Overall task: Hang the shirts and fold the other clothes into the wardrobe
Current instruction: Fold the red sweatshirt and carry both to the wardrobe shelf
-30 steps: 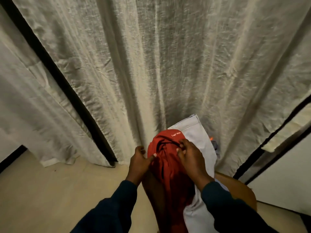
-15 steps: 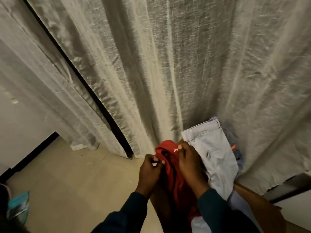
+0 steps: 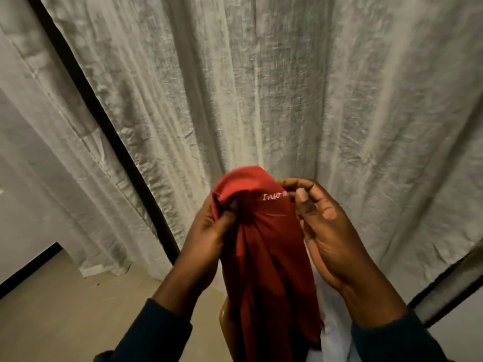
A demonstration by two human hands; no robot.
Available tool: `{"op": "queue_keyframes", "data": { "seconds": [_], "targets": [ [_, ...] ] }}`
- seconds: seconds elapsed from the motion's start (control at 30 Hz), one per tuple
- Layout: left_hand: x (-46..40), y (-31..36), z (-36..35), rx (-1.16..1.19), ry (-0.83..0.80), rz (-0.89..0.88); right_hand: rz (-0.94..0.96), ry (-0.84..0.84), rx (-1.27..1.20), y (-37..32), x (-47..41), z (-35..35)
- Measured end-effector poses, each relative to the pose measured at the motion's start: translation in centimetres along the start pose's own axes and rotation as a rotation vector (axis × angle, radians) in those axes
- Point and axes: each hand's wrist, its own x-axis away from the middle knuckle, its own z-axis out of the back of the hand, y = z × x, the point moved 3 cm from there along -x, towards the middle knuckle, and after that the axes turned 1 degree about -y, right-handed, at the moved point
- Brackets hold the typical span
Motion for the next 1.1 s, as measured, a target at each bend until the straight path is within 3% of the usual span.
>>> {"op": "queue_keyframes", "data": {
  "seconds": [0.1, 0.17, 0.2, 0.3, 0.4, 0.47, 0.53, 0.57, 0.6, 0.63, 0.73, 0.9, 1.0, 1.1],
  "targets": [
    [-0.8, 4.8, 0.7, 0.038, 0.024, -0.164, -0.085, 0.050, 0.322, 1.7, -0.3, -0.2],
    [-0.6, 7.1, 1.5, -0.066, -0.008, -0.247, -0.175, -0.061, 0.598, 3.9, 0.1, -1.4],
    [-0.5, 7.7, 1.9, -0.143, -0.019, -0.270, -0.188, -0.113, 0.613, 4.7, 0.2, -2.2],
    [0.1, 8.9, 3.9, -0.291, 0.067, -0.357, -0.084, -0.110, 0.554, 3.6, -0.3, -4.4],
    [1.7, 11.5, 7.7, -0.193, 0.266, -0.503, 0.140, 0.040, 0.429, -0.3, -1.6, -4.6],
    [3.0, 12.4, 10.8, -0.282, 0.311, -0.578, 0.155, 0.124, 0.150, -2.0, -2.2, -4.5],
    [2.9, 11.6, 12.2, -0.423, 0.078, -0.406, -0.010, 0.045, -0.066, -1.9, -3.1, -5.6],
    [3.2, 10.4, 12.9, -0.520, -0.066, -0.265, -0.060, -0.088, -0.024, -1.6, -3.3, -6.4],
    [3.3, 9.4, 13.9, -0.601, -0.093, -0.188, -0.088, -0.123, 0.033, -2.0, -3.5, -7.0],
    [3.2, 9.4, 15.1, -0.630, -0.028, -0.178, -0.056, -0.137, 0.088, -2.4, -4.0, -7.2],
    [3.4, 11.2, 18.8, -0.412, 0.284, -0.261, 0.045, -0.122, 0.074, -2.3, -4.6, -7.6],
    [2.5, 11.6, 20.3, -0.406, 0.417, -0.220, -0.049, -0.215, -0.045, 0.3, -4.6, -11.0],
    [2.7, 12.5, 21.5, -0.386, 0.373, -0.211, -0.087, -0.257, 0.017, 0.4, -4.2, -11.4],
    [2.9, 14.0, 22.6, -0.418, 0.395, -0.268, -0.188, -0.402, 0.166, 1.5, -3.2, -12.3]
  ]
}}
